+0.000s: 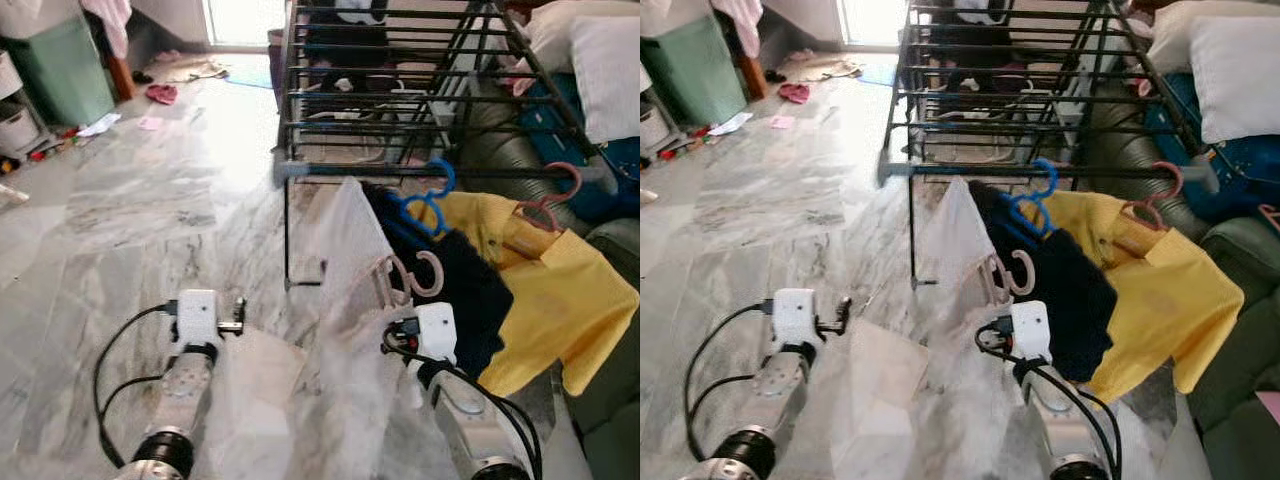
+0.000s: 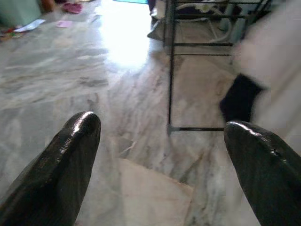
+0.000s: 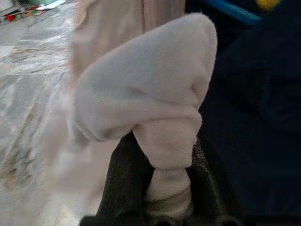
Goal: Hang hanger
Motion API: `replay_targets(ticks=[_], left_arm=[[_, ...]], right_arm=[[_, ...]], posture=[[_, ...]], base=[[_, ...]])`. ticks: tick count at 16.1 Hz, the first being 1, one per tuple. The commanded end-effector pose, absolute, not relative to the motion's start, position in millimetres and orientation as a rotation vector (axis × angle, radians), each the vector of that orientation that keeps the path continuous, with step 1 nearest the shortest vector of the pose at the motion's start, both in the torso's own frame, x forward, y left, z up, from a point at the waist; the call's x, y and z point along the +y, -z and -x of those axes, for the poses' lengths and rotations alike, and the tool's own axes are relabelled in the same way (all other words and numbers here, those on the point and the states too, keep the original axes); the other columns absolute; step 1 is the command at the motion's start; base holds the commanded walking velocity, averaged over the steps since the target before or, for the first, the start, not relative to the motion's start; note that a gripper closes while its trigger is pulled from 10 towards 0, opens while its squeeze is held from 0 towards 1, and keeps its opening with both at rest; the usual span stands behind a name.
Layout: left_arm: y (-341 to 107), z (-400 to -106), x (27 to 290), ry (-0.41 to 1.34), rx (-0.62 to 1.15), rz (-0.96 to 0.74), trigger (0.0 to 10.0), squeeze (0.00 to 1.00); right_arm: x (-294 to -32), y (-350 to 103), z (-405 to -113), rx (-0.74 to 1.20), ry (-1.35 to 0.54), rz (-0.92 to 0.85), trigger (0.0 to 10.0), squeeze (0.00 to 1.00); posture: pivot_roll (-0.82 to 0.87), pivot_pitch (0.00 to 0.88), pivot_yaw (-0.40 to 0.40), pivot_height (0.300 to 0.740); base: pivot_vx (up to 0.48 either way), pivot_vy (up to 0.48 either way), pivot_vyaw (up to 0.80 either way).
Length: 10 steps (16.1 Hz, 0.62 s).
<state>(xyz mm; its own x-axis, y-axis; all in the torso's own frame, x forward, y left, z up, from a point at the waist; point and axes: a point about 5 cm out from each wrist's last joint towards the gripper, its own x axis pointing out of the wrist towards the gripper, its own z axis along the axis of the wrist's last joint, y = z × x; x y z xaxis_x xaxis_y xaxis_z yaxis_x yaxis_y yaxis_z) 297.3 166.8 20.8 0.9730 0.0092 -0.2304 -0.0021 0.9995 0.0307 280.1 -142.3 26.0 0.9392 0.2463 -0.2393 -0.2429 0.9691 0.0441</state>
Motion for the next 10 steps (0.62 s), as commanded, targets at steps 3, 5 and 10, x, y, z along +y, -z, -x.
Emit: replay_targets(ticks=[3,5,10], left_arm=[[-18,-297,159,0.026,0.250,-0.029,10.0,0.00],[-19,-298,157,0.027,0.253,-0.008,10.0,0.00],[-17,-294,158,0.035,0.245,-0.034,10.0,0.00]], right_arm=[[-157,-27,-285,0.259,-0.165,0.002,10.0,0.00],[-157,-30,-288,0.255,-0.165,0.006,10.0,0.00],[-147,-30,-288,0.272,-0.204,-0.002,10.0,0.00]], posture=[[-0.08,0.058,-0.015,0.740],[-0.08,0.063,-0.017,0.740],[-0.08,0.082,-0.017,0.740]], base=[[0.429,0.000,0.00],[0.216,0.000,0.00],[0.000,0.000,0.00]])
